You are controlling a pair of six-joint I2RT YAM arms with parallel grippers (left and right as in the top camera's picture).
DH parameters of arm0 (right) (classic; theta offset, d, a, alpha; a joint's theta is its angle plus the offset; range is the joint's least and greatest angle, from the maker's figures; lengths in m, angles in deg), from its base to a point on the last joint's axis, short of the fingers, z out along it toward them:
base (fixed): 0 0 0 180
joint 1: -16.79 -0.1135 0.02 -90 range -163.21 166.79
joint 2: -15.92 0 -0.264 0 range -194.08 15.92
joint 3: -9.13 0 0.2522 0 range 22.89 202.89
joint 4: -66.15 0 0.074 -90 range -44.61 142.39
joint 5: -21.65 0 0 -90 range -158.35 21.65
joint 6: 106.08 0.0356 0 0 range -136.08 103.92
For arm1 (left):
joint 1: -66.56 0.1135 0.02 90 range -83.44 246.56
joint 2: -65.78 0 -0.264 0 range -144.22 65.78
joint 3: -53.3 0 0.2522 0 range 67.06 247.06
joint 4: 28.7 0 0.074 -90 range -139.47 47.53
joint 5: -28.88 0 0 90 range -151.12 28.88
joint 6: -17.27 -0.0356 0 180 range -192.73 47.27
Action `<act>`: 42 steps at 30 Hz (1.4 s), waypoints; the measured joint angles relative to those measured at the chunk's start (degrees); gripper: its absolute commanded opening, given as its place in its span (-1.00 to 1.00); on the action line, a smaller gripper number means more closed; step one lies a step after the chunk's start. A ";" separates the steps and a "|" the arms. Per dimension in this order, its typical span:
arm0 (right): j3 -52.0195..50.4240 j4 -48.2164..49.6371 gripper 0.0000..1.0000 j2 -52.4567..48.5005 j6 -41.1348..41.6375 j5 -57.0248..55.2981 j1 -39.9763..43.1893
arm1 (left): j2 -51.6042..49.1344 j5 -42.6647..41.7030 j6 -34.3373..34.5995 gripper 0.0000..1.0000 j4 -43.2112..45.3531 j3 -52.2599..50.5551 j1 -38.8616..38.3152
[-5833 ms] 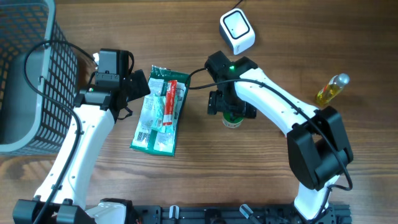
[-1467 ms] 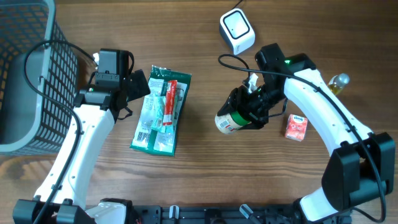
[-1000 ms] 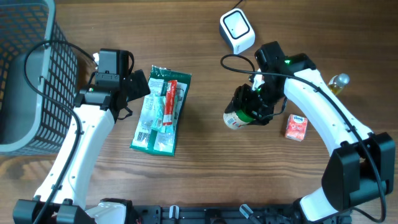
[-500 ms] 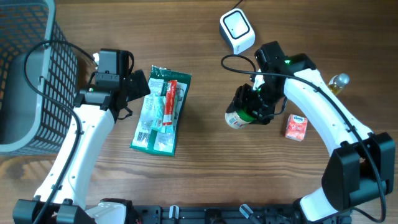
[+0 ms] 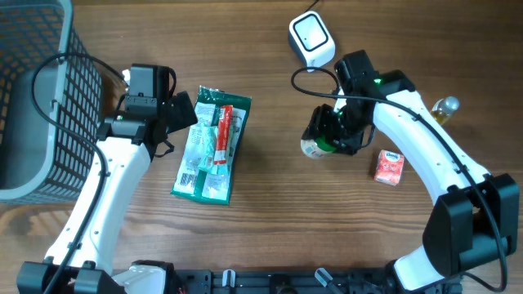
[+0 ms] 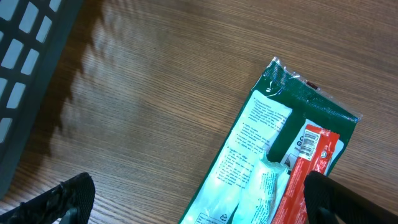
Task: Scan the item barcode
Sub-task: 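Carry the jar with the right gripper up to the scanner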
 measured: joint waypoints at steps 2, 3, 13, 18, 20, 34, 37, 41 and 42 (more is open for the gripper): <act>0.57 -0.55 -0.92 0.00 -2.80 -0.79 0.24 | -0.02 0.00 0.00 1.00 0.00 0.00 0.00; 2.16 -3.13 -0.91 -0.17 -4.09 -1.01 0.55 | 0.00 0.00 0.00 1.00 0.02 0.02 0.00; 38.45 -13.79 -0.85 0.72 -18.82 -12.31 4.87 | 0.00 0.02 0.00 1.00 -0.02 0.00 0.00; 37.53 5.42 -0.90 -0.92 -20.98 -19.76 4.83 | -0.02 -0.02 0.00 1.00 0.00 0.00 0.00; 37.13 12.09 -0.91 -4.42 -21.31 -21.86 4.83 | -0.02 -0.02 0.00 1.00 0.02 0.00 0.00; 35.54 37.59 -0.91 -27.67 -24.17 -31.65 4.20 | -0.02 0.00 0.00 1.00 0.00 0.00 0.00; 35.56 39.87 -0.91 -27.76 -28.22 -34.69 2.62 | -0.02 0.00 0.00 1.00 0.00 0.00 0.00; 35.56 40.96 -0.91 -30.40 -31.17 -36.61 0.66 | -0.02 0.00 0.00 1.00 -0.02 0.00 0.00; 35.56 41.13 -0.91 -31.30 -31.43 -36.76 0.39 | -0.02 0.00 0.00 1.00 0.00 0.00 0.00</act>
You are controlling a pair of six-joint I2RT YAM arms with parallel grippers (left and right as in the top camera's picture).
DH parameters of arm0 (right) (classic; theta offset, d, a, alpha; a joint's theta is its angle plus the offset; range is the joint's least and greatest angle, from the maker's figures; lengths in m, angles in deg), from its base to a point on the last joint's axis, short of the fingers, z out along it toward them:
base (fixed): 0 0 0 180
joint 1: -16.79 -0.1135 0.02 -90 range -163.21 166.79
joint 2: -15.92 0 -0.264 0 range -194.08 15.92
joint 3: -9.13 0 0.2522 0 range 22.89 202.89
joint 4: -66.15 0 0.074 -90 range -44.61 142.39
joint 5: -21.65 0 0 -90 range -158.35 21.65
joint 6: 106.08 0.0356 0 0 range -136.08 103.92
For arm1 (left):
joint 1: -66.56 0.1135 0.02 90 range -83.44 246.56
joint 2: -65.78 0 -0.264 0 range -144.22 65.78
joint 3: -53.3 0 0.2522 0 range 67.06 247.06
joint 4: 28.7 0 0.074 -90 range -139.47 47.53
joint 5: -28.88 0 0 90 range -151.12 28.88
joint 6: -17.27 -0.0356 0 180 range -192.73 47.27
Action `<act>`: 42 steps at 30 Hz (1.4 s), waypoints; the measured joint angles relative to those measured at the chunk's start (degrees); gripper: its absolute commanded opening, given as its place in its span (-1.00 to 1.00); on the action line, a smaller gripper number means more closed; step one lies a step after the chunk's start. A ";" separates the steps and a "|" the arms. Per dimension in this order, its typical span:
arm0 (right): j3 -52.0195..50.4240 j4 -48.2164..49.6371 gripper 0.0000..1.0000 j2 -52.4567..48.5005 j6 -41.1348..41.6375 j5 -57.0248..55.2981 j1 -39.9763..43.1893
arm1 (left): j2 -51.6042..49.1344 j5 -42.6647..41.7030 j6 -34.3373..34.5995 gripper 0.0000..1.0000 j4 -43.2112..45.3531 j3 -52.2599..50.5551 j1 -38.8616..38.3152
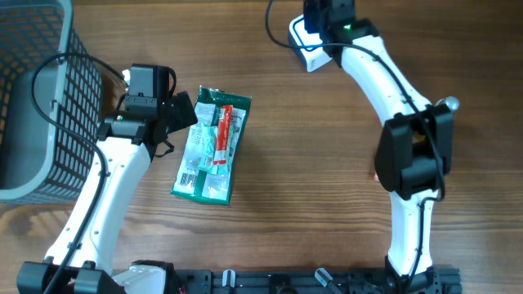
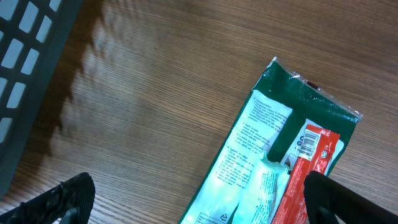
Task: Scan the item barcode
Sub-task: 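Carry the jar with the right gripper up to the scanner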
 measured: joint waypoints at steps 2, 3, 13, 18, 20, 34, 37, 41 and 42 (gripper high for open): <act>0.00 0.07 -0.91 -1.77 -0.42 -0.17 -0.37 | 0.00 0.00 0.00 1.00 0.00 0.00 0.00; 0.00 0.26 -0.91 -2.75 -0.61 -0.28 -0.46 | 0.00 0.00 0.00 1.00 0.00 0.00 0.00; -0.02 0.57 -0.91 -1.05 -4.02 -3.43 -0.46 | 0.00 0.00 0.00 1.00 0.00 0.00 0.00; -0.04 -16.68 -0.85 13.90 -0.72 -4.44 -0.24 | 0.00 0.00 0.00 1.00 -0.07 0.00 0.00; 0.55 -24.76 -0.81 20.02 0.87 -3.10 -0.07 | 0.00 0.00 0.00 1.00 0.02 0.00 0.00; -28.02 -41.29 -0.60 21.09 16.24 14.16 0.09 | 0.00 0.00 0.00 1.00 0.00 0.02 0.00; -34.82 -36.92 0.44 20.76 17.55 14.32 0.09 | 0.00 0.00 0.00 1.00 0.02 0.00 0.00; -36.74 -35.36 0.96 20.74 18.64 14.67 0.09 | 0.00 0.00 0.00 1.00 0.00 0.00 0.00; -36.74 -34.71 0.99 20.74 18.99 14.69 0.09 | 0.00 0.00 0.00 1.00 -0.02 0.00 0.00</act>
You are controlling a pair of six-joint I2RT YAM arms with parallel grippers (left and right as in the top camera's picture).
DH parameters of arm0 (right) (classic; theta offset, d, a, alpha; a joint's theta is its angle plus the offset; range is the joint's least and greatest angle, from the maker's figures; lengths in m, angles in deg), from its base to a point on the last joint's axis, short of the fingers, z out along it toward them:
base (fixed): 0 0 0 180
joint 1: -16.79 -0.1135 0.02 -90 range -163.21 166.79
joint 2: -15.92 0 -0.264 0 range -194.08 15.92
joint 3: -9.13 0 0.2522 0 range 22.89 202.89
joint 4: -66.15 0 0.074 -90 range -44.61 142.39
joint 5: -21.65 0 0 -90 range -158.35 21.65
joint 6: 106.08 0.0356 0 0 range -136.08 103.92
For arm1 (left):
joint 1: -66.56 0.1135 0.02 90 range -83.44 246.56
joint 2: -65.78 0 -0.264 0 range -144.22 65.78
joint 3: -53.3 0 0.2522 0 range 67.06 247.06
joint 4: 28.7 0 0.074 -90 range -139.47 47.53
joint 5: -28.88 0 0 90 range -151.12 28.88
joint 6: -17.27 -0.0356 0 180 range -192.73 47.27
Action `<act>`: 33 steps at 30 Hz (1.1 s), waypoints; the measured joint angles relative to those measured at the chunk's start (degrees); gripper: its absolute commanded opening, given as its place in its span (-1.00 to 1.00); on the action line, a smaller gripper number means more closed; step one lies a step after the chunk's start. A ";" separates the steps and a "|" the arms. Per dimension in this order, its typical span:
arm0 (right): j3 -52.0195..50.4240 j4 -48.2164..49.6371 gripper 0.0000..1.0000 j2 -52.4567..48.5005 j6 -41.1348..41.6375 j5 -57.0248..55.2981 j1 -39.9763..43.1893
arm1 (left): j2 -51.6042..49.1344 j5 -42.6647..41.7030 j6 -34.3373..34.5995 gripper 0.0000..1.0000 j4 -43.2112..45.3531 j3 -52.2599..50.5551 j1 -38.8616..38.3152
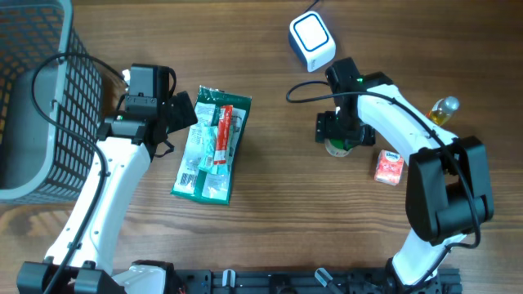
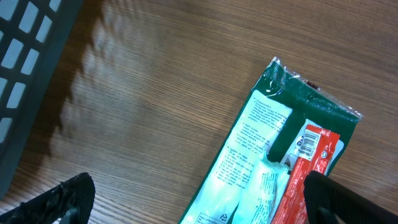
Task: Scan the item barcode
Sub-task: 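Carry the jar with the right gripper up to the scanner, then lower the jar at right of the scanner and open the right gripper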
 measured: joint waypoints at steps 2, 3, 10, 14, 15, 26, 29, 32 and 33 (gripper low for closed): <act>0.09 -0.09 0.99 0.00 0.31 0.00 0.00 | 0.00 0.00 0.00 1.00 0.02 0.00 0.00; 0.50 -0.76 0.99 0.00 0.28 0.00 0.00 | 0.00 0.00 0.00 1.00 0.02 0.00 0.00; 12.22 -2.14 0.00 2.03 0.72 0.00 -0.20 | 0.00 0.00 0.00 1.00 0.02 0.00 0.00; 13.84 2.08 -0.76 4.26 1.29 0.04 -2.62 | 0.00 0.00 0.00 1.00 0.02 0.00 0.00; 13.79 2.21 -0.76 4.22 1.55 0.00 -3.26 | 0.00 0.00 0.00 1.00 0.02 0.00 0.00; 7.52 2.43 -0.77 -1.20 4.81 -4.02 -5.95 | 0.00 0.00 0.00 1.00 0.02 0.00 0.00; 5.84 -2.21 -0.78 -1.22 6.32 -4.76 -5.16 | 0.00 0.00 0.00 1.00 0.02 0.00 0.00; 4.92 -8.00 -0.85 -1.25 6.93 -6.54 -4.33 | 0.00 0.00 0.00 1.00 0.04 0.00 0.00; 4.83 -9.42 -0.88 -1.25 7.08 -7.17 -4.07 | 0.00 0.00 0.00 1.00 0.00 0.00 0.00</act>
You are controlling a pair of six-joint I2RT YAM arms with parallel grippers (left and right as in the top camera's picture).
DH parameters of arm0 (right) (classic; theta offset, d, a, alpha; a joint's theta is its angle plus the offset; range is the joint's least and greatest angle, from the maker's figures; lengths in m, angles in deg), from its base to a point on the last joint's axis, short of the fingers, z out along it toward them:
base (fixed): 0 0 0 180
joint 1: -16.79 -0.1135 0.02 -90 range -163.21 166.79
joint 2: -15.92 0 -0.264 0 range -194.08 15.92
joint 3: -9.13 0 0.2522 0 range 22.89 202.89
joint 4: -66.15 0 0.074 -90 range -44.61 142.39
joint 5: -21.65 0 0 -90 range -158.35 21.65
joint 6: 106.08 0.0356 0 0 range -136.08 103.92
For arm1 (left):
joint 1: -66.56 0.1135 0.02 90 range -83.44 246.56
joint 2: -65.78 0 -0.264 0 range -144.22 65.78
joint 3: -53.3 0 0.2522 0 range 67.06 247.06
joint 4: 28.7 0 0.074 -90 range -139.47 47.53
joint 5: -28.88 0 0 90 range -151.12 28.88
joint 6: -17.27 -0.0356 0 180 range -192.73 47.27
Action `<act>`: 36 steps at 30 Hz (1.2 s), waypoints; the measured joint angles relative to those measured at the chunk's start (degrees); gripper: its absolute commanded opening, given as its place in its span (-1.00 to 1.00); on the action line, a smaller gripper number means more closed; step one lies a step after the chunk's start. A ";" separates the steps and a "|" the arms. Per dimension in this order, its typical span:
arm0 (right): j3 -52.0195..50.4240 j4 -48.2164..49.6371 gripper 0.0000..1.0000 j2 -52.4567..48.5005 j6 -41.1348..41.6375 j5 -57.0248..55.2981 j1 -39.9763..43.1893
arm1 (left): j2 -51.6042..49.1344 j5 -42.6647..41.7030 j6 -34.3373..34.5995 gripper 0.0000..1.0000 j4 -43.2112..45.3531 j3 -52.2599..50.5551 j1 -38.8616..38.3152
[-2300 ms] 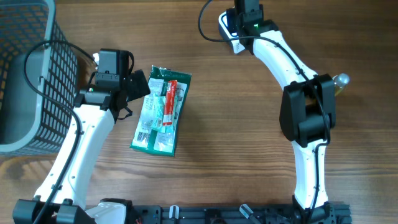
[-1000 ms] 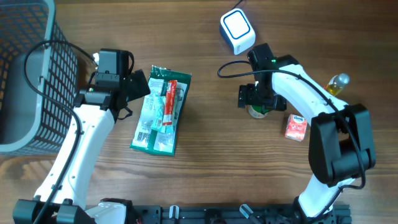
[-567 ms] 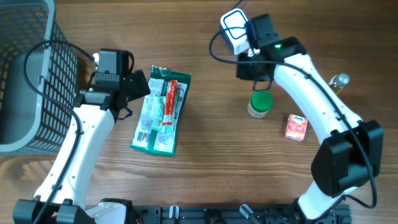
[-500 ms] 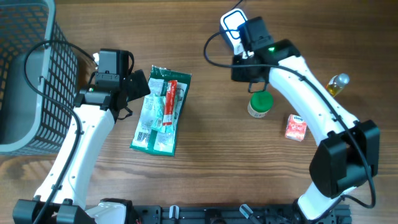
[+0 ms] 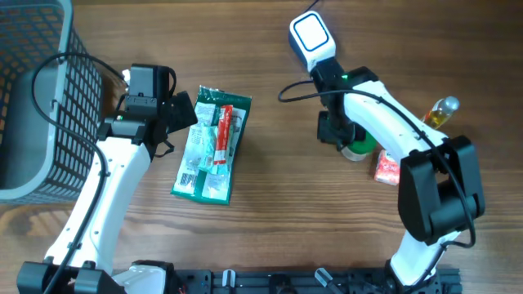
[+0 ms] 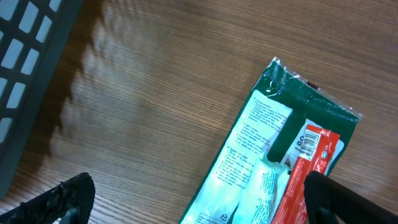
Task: Scan the item barcode
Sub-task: 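Lower the jar at right of the scanner and open the right gripper, then move the right gripper left toward the glove package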
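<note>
A small green-and-white container point(image 5: 357, 150) sits low over the table at the right, partly under the right arm. My right gripper point(image 5: 341, 139) is right against it and looks shut on it; the fingers are hard to make out. The white barcode scanner point(image 5: 311, 37) stands at the back, apart from the container. My left gripper point(image 5: 181, 110) stands open beside the green snack package point(image 5: 209, 145). In the left wrist view the left gripper point(image 6: 199, 200) spans the package point(image 6: 267, 155), its fingertips point(image 6: 65, 194) wide apart and holding nothing.
A dark wire basket point(image 5: 37, 98) stands at the far left. A small red box point(image 5: 387, 167) lies just right of the container. A bottle with a yellow cap point(image 5: 441, 107) lies at the right edge. The scanner's cable point(image 5: 296, 82) runs past the right wrist.
The right wrist has shifted a little left and the green-and-white container now sits further right, close to the red box. The left arm and the package have not moved.
The right gripper was at the container on the table. Then the right arm reached to the scanner at the back and the container was gone from the table. Then the arm was back mid-table with the container under it, and now the container is beside the red box.
</note>
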 measured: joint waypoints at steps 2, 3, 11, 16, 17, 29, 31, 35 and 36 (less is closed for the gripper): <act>-0.02 -2.16 -0.92 0.00 0.57 -0.87 0.63 | 0.00 0.00 0.00 1.00 0.02 0.00 0.00; -0.02 -2.60 -0.92 0.00 0.94 -1.09 0.94 | 0.00 0.00 0.00 1.00 0.02 0.00 0.00; -0.04 7.98 -0.81 0.00 0.17 -1.22 1.73 | 0.00 0.00 0.00 1.00 0.02 0.00 0.00; -0.04 11.89 -0.83 0.00 -0.26 -3.85 3.34 | 0.00 0.00 0.00 1.00 0.02 0.00 0.00; -0.04 11.63 -0.83 0.00 -0.24 -4.11 3.52 | 0.00 0.00 0.00 1.00 0.02 0.00 0.00; -2.73 -6.12 -0.91 0.00 -0.44 -4.39 4.87 | 0.00 0.00 0.00 1.00 0.00 0.00 0.00; -0.44 -8.85 -0.91 0.00 -0.44 -3.72 4.87 | 0.00 0.00 0.00 1.00 0.02 0.00 0.00; 5.53 -8.22 -0.90 0.57 -0.48 -0.04 4.87 | 0.00 0.00 0.00 1.00 0.02 0.00 0.00; 5.97 -7.17 -0.89 1.07 -0.81 1.49 4.87 | 0.00 0.00 0.00 1.00 0.02 0.00 0.00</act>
